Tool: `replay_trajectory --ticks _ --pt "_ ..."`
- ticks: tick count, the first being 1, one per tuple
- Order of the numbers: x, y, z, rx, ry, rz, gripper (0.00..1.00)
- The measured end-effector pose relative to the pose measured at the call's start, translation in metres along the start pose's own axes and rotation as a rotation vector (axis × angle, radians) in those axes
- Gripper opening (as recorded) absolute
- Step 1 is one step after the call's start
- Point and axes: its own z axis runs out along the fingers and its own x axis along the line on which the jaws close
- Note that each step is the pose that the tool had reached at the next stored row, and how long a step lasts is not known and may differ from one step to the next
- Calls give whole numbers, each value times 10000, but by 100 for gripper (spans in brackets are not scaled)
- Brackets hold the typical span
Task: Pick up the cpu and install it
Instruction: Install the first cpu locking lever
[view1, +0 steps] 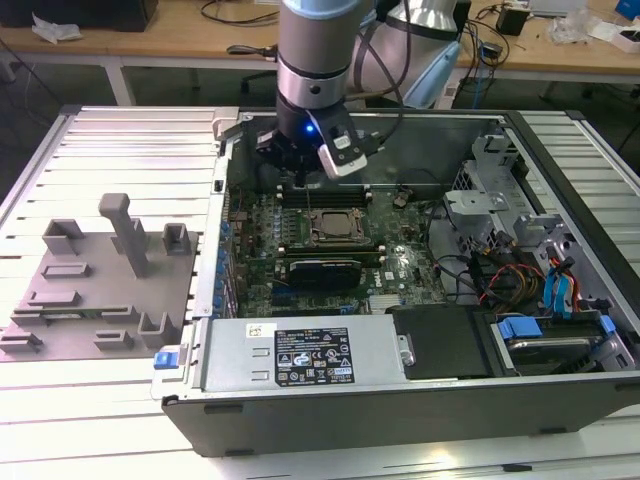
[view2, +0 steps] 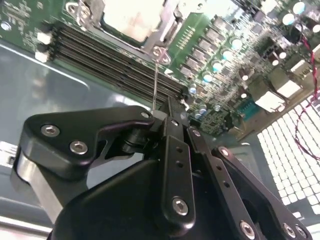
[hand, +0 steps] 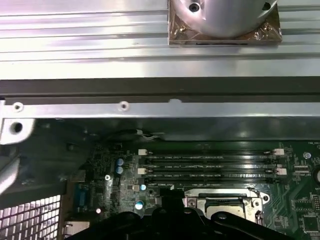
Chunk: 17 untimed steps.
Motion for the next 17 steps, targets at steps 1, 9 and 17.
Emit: replay_trajectory --ticks 1,9,17 --pt "-32 -5 0 0 45 12 11" --pt "-298 -28 -6 5 472 112 11" --pt "-302 -48 71 471 283 243 11"
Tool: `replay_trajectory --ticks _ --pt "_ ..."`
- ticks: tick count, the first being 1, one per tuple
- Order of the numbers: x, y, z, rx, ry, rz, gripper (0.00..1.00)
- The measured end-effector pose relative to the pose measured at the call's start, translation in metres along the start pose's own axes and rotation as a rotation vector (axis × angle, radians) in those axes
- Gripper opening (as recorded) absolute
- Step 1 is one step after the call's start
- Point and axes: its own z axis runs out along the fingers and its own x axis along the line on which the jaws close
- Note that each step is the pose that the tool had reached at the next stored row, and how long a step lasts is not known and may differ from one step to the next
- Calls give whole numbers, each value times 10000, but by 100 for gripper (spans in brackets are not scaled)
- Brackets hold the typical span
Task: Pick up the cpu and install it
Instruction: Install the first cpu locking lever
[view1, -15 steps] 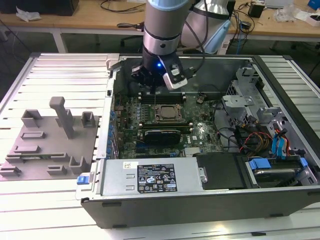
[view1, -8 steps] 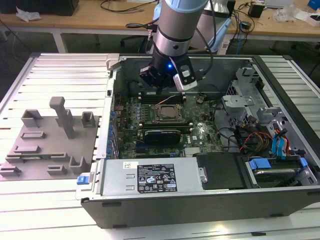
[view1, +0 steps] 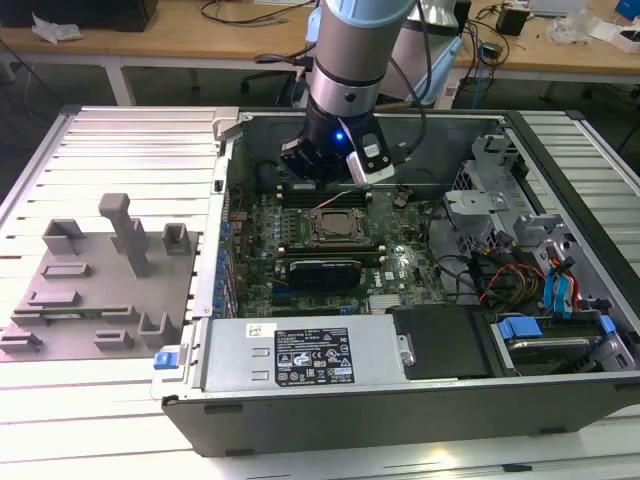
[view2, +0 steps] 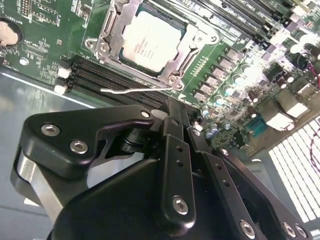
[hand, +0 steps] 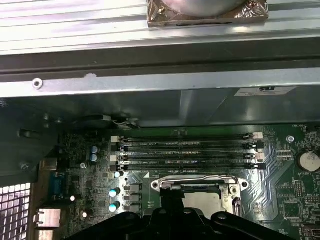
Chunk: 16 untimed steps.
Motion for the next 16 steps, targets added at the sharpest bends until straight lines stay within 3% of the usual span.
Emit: replay_trajectory --ticks 4,9,15,16 --pt "-47 -13 75 1 -17 -1 11" --pt "-213 -23 154 19 -17 -2 11" --pt "-213 -17 158 28 -19 -54 11" --pt "-213 -4 160 33 -64 -116 11"
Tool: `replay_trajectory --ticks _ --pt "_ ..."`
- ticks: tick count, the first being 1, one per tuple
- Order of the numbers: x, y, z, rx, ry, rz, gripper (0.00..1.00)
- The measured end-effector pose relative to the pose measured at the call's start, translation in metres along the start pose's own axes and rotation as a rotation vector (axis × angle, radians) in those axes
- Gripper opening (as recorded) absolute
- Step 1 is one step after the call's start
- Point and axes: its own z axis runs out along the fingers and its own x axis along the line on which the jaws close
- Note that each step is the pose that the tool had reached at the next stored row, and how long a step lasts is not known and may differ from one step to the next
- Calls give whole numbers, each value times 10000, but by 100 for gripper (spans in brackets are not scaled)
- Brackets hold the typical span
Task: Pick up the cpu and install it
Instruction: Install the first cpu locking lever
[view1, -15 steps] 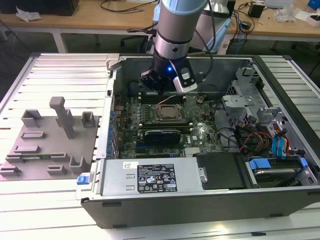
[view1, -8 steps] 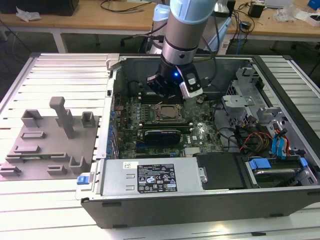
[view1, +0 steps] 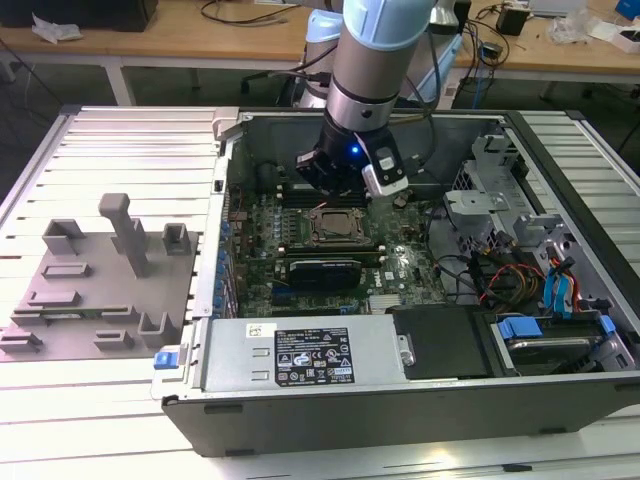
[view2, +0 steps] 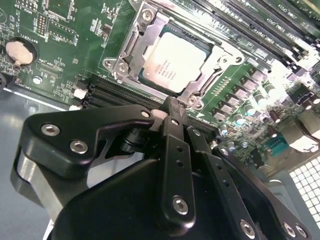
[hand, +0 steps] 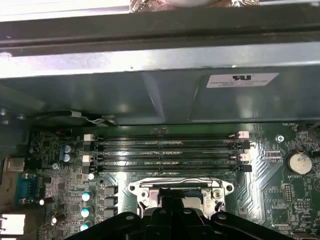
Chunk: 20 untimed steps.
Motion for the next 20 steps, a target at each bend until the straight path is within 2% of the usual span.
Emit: replay_trajectory --ticks 5,7,12,14,15,16,20 --pt "0 49 17 13 -210 -274 11" --pt "-1 71 34 17 -228 -366 11" --pt "-4 99 85 22 -220 -443 11" --pt "-5 183 137 21 -235 -454 11" --pt "-8 173 177 24 -296 -472 11" --pt "-9 169 191 24 -314 -475 11" --pt "-11 163 224 25 -347 -483 11"
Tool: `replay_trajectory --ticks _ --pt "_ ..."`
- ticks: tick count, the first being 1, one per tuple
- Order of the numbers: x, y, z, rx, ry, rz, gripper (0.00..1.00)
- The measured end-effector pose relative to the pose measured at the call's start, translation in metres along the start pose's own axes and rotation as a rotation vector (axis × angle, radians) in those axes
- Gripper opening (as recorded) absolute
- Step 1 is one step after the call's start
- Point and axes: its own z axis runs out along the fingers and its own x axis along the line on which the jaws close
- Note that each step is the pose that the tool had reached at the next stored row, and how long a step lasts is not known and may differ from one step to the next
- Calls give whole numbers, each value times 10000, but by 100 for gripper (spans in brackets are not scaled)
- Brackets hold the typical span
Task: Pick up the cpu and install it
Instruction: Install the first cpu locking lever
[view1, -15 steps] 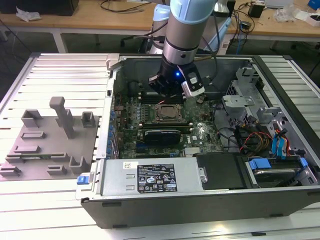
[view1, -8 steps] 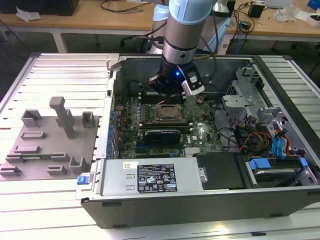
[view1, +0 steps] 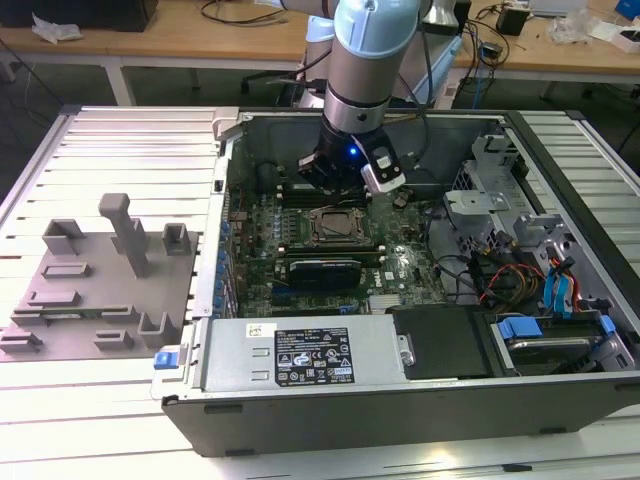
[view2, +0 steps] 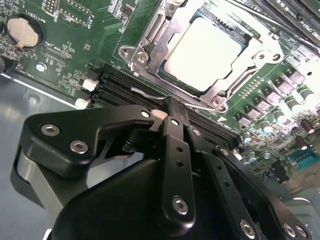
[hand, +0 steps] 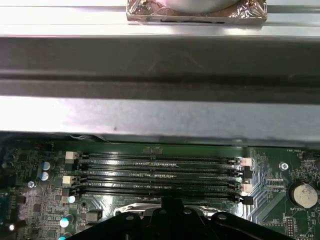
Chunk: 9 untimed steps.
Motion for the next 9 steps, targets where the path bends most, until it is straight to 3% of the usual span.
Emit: replay_trajectory --ticks 3,9 --pt "-1 -5 28 3 -60 -14 11" --pt "-1 -1 31 5 -61 -12 11"
